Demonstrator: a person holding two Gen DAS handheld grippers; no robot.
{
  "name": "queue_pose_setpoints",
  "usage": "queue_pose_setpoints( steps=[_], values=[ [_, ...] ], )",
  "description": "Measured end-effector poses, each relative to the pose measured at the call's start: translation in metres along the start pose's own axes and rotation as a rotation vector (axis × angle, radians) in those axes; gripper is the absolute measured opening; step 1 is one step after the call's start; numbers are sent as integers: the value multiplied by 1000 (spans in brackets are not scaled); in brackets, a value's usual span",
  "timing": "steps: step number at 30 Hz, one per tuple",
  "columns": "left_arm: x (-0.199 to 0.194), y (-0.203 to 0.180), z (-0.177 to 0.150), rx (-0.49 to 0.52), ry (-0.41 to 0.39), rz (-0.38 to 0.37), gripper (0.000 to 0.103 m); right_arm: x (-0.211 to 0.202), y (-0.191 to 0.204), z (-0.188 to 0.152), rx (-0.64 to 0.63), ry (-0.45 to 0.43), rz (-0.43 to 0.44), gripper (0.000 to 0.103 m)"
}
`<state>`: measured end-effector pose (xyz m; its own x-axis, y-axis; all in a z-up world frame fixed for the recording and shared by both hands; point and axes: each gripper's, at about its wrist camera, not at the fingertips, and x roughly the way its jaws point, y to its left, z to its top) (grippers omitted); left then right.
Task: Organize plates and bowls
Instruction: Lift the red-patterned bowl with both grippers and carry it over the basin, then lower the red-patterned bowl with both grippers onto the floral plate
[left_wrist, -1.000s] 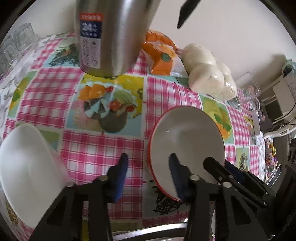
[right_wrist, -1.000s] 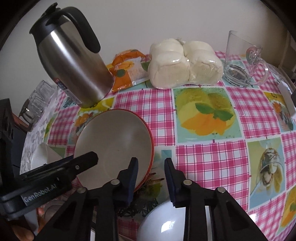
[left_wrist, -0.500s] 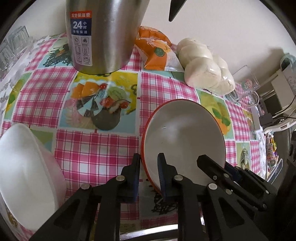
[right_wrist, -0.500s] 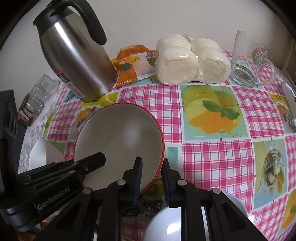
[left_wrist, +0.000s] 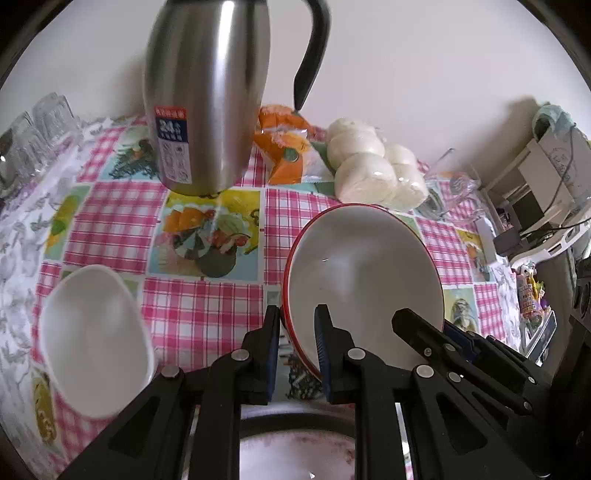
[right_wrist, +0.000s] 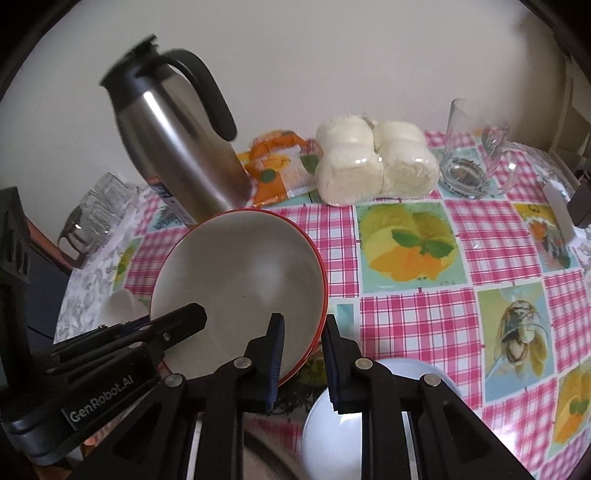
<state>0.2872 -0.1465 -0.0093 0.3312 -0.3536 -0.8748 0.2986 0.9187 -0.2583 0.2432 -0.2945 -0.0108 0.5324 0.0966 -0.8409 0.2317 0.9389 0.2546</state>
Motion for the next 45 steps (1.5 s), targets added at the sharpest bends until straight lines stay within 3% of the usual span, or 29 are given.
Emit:
queue_pose_setpoints(
  steps=[7, 19, 30, 38, 45],
  values=[
    [-39, -9, -19, -1, -37, 3, 19, -44, 9, -15, 2, -43, 23, 22],
    [-84, 2, -86, -43, -66, -5, 19, -88, 28, -72, -6, -59, 66, 22],
    [-81, 24, -140, -113, -63, -18, 19, -81, 29, -130, 47, -25, 101, 22],
    [-60, 41, -152, -151, -27, -10, 19, -62, 34, -146, 43, -2, 91, 22],
    [-58, 49, -154, -182, -33, -52, 20, -57, 36, -148, 35, 1, 83, 24]
  ],
)
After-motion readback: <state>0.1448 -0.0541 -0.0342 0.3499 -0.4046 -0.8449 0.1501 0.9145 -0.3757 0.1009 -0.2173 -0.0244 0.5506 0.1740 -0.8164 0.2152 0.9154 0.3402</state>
